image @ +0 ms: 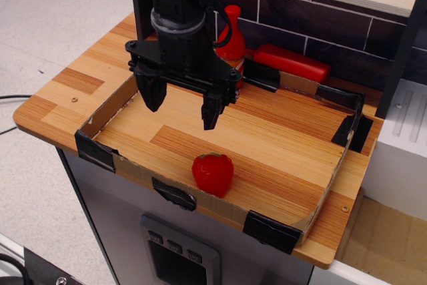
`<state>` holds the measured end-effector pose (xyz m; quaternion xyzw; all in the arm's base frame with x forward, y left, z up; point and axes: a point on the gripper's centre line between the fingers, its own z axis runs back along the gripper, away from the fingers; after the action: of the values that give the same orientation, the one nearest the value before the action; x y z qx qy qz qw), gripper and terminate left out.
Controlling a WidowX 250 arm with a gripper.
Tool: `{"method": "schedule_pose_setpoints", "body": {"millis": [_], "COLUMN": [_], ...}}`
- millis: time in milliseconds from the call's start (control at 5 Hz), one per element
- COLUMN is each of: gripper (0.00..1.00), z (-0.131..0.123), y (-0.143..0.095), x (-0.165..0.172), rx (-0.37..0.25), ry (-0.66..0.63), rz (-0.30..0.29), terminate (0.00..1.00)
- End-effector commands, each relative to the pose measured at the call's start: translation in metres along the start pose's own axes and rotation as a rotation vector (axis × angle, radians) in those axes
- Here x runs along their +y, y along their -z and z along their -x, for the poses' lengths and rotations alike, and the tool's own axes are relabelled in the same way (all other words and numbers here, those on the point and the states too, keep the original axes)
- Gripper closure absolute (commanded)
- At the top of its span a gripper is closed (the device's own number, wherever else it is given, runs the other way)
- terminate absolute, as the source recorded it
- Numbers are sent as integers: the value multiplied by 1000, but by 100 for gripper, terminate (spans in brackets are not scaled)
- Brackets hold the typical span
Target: Topple hot sauce bottle
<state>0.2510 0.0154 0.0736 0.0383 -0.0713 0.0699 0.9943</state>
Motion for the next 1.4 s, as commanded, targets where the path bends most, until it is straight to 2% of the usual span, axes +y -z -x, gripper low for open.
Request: {"method": "schedule_pose_setpoints", "body": {"millis": [0,200,400,600,1000,1200], "gripper": [0,0,0,0,0,0], "z": [0,-22,-48,-64,-96,-114], "y": [0,-14,-28,-40,-46,-42], "x": [0,-3,-3,4,11,13], "rx": [0,-55,-82,-134,-212,-196], "ry": [0,-234,-500,-741,-964,-1038], "rz": [0,63,139,149,166,151], "terminate": [0,0,0,0,0,0]}}
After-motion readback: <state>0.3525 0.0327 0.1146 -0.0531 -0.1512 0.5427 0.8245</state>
